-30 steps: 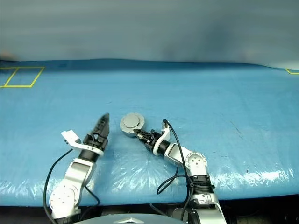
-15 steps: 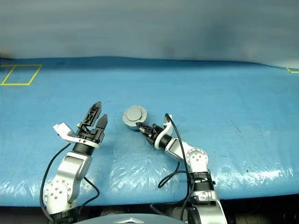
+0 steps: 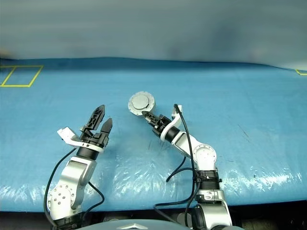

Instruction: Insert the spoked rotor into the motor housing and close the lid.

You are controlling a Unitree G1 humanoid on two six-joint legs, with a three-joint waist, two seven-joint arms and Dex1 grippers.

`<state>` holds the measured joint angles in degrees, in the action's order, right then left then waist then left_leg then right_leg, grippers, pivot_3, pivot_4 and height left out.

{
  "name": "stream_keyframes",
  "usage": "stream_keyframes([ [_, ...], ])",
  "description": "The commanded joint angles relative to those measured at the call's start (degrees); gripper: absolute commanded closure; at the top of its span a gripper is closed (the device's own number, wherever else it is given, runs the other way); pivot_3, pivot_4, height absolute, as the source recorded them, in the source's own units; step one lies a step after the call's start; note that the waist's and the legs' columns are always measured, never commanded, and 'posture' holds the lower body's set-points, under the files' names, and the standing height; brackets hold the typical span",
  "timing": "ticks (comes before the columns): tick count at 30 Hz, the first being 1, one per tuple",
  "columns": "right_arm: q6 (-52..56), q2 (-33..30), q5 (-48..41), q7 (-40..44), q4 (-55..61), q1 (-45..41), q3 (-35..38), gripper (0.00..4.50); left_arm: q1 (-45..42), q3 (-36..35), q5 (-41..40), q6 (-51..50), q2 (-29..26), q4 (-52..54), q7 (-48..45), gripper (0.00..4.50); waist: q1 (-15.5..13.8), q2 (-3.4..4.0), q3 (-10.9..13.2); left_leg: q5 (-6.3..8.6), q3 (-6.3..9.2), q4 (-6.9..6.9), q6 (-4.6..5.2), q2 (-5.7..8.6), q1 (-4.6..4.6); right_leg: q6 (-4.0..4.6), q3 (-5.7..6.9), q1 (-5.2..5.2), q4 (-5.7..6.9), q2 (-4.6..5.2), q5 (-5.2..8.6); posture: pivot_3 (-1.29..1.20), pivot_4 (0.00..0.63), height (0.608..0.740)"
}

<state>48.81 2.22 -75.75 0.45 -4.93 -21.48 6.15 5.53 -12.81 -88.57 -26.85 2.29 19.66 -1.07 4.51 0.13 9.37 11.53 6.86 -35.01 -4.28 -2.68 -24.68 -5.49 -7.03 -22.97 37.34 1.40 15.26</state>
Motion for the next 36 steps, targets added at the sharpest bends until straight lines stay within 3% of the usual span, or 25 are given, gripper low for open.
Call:
stream_keyframes([
  [1, -3.6, 1.6, -0.9, 2.5, 13.8, -9.1, 0.4, 3.26, -2.2, 1.2, -1.0, -0.9, 1.2, -1.5, -0.3, 0.00, 0.0, 0.00, 0.0, 0.00, 0.00, 0.00, 0.00, 0.00, 0.00, 0.00, 0.00, 0.00, 0.00, 0.00, 0.00, 0.00, 0.150, 0.740],
  [34, 3.4, 5.4, -4.2, -2.6, 18.7, -0.6, -6.4, 3.26, -14.1, 1.3, -1.0, -2.0, 3.8, -9.6, -12.6, 0.00, -0.1, -0.01, 0.0, -0.02, 0.10, -0.07, -0.02, 0.01, 0.00, 0.14, 0.06, 0.02, 0.16, -0.01, -0.11, 0.00, 0.150, 0.740],
  [36, 3.8, 5.5, -4.2, -2.6, 18.7, -0.2, -6.6, 3.26, -14.6, 1.1, -0.9, -1.8, 3.9, -9.8, -12.6, 0.58, -0.2, -0.02, 0.0, -0.02, 0.10, -0.10, -0.02, 0.02, 0.01, 0.15, 0.06, 0.01, 0.24, -0.01, -0.10, 0.00, 0.150, 0.740],
])
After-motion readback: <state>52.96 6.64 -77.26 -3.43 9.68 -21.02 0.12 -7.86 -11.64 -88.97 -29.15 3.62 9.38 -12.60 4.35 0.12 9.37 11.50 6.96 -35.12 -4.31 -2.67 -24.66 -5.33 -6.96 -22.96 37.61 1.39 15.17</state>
